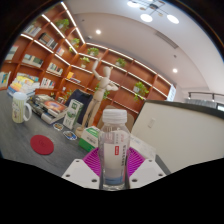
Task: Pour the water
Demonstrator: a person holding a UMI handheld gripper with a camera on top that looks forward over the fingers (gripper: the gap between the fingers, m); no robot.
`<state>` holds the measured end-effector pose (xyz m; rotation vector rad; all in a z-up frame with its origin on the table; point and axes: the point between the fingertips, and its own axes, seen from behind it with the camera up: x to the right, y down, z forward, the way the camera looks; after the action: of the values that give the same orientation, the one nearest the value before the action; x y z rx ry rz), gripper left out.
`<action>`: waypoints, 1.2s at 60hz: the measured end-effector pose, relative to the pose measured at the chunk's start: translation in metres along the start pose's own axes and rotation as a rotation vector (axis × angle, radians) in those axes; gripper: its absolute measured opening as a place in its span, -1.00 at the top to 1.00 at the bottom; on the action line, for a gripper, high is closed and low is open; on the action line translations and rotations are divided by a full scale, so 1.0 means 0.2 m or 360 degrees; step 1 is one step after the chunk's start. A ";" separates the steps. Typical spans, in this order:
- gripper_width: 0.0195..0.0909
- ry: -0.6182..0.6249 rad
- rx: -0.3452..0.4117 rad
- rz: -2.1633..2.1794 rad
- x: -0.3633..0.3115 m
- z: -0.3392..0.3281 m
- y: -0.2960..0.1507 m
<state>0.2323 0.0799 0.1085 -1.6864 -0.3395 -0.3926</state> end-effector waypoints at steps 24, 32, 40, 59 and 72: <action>0.65 -0.0102 0.0242 -0.1475 -0.82 0.10 -0.64; 0.66 -0.0037 0.0376 -0.1973 -1.00 0.15 -0.80; 0.65 0.0052 0.0516 -0.2442 -1.13 0.16 -0.93; 0.65 0.0129 0.0690 -0.2876 -1.34 0.14 -1.00; 0.65 -0.0005 0.0600 -0.2331 -1.24 0.10 -0.98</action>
<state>-0.0736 0.1277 0.1701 -0.8066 -1.5380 -1.2737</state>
